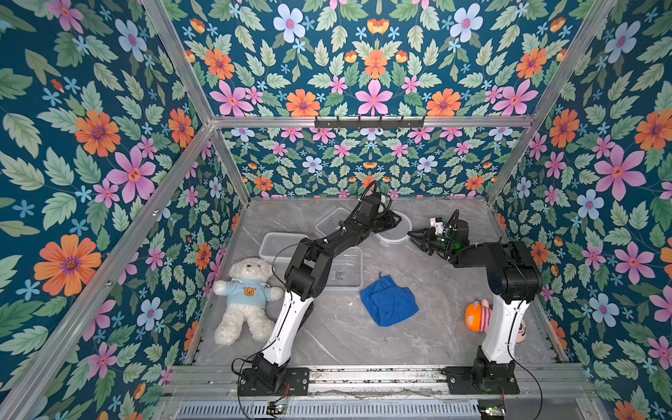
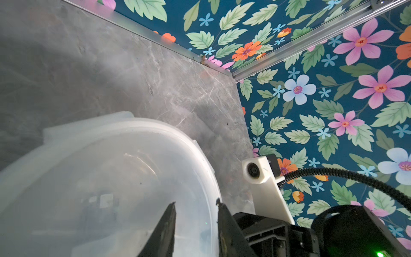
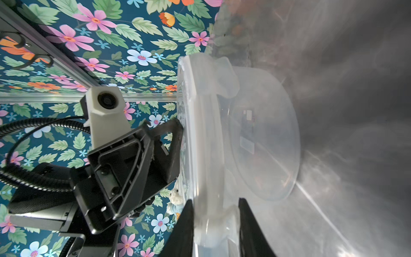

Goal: Wipe the insides of the lunch boxes
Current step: Adjust the lunch box at the center of the board.

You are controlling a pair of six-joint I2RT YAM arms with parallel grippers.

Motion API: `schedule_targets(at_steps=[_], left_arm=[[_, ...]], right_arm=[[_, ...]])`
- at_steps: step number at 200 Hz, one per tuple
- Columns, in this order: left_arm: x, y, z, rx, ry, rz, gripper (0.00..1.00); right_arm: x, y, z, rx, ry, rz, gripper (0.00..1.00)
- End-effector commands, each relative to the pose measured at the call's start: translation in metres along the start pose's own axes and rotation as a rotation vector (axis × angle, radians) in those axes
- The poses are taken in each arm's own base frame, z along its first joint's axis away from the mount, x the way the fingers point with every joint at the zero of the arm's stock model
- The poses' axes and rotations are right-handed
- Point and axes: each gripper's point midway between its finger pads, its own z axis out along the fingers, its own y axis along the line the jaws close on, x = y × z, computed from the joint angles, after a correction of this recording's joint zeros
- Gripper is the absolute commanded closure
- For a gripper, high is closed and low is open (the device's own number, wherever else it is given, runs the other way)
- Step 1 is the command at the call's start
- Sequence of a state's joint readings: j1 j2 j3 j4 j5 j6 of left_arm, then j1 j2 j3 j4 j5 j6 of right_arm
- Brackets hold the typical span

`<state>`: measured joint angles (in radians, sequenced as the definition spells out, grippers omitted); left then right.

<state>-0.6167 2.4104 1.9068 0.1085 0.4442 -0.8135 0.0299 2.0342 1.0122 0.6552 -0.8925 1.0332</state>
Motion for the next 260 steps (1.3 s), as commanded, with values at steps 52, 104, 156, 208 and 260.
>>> schedule_targets(at_steps=[52, 104, 156, 208, 260], left_arm=[[0.065, 0.078, 0.001, -0.249, 0.183, -0.127, 0.66], [0.062, 0.071, 0.001, -0.232, 0.185, -0.128, 0.65], [0.036, 0.037, -0.007, -0.186, 0.148, -0.097, 0.57], [0.0, -0.004, -0.012, -0.128, 0.091, -0.044, 0.51], [0.01, -0.003, -0.013, -0.13, 0.115, -0.043, 0.56]], right_arm=[[0.019, -0.01, -0.003, 0.005, 0.06, -0.022, 0.83], [0.001, -0.018, -0.006, 0.048, 0.041, -0.002, 0.82], [-0.049, -0.02, -0.015, 0.081, 0.022, -0.015, 0.56], [-0.061, -0.006, -0.019, 0.138, 0.036, -0.082, 0.37], [-0.012, -0.024, -0.027, 0.091, 0.041, -0.023, 0.4]])
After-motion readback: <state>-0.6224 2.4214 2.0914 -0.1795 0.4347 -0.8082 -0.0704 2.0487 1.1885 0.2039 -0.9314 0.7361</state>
